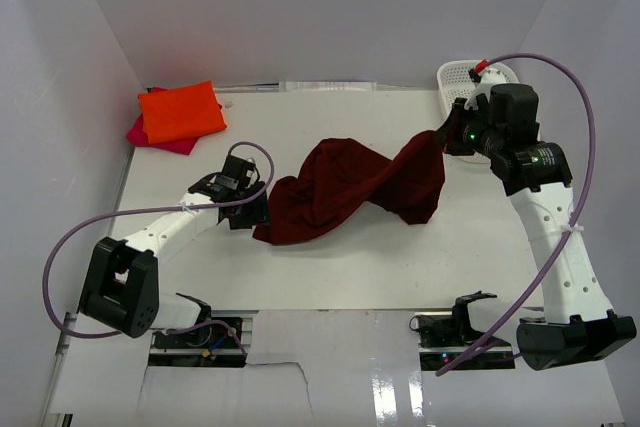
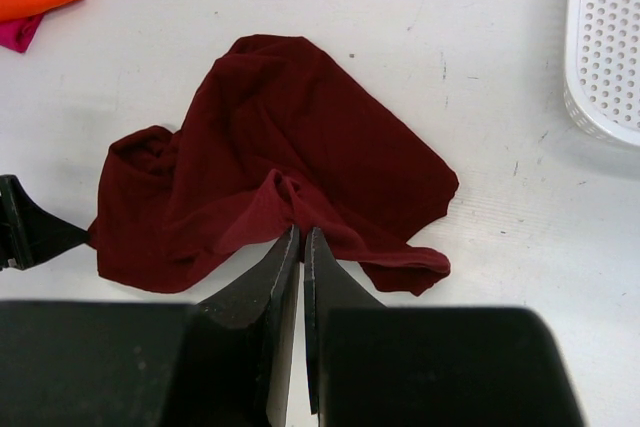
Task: Fold and stack the t-shirts
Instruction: Flatten out the tshirt
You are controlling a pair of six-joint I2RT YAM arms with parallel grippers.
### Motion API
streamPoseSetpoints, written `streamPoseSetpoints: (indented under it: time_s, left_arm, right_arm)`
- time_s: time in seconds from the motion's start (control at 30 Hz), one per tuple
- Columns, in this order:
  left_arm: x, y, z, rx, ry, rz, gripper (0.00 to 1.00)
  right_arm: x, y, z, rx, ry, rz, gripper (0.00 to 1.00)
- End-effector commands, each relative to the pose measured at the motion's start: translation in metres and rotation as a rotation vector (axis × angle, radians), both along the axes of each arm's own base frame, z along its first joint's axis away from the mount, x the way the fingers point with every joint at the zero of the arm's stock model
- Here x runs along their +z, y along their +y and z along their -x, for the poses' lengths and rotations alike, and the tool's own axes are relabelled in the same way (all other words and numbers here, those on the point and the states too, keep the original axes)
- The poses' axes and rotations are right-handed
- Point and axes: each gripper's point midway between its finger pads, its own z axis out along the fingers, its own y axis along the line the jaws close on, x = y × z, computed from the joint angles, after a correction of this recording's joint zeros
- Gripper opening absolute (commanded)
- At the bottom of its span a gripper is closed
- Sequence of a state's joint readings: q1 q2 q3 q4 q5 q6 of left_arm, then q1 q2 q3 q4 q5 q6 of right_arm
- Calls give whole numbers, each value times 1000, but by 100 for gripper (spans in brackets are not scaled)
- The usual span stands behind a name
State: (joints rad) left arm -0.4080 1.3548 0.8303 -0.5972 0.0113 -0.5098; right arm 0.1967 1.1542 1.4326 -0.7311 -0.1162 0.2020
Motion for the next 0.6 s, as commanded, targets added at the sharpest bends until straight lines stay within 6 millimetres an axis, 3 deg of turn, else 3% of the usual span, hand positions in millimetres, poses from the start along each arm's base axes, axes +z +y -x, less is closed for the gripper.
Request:
streamPoseSetpoints:
  time_s: [0.0,0.23,0.57]
  left_arm:
    - [5,-3,0,-1,-16,46,64]
    - [-17,-6,7,-18,78,50,58]
    - [-23,5,8,31,99,35,57]
  right_arm:
    - [15,1,-5,4,-55,-11,8]
    - [17,1,-5,4,-57,-11,8]
    - [13,1,-5,6,-50,-9,8]
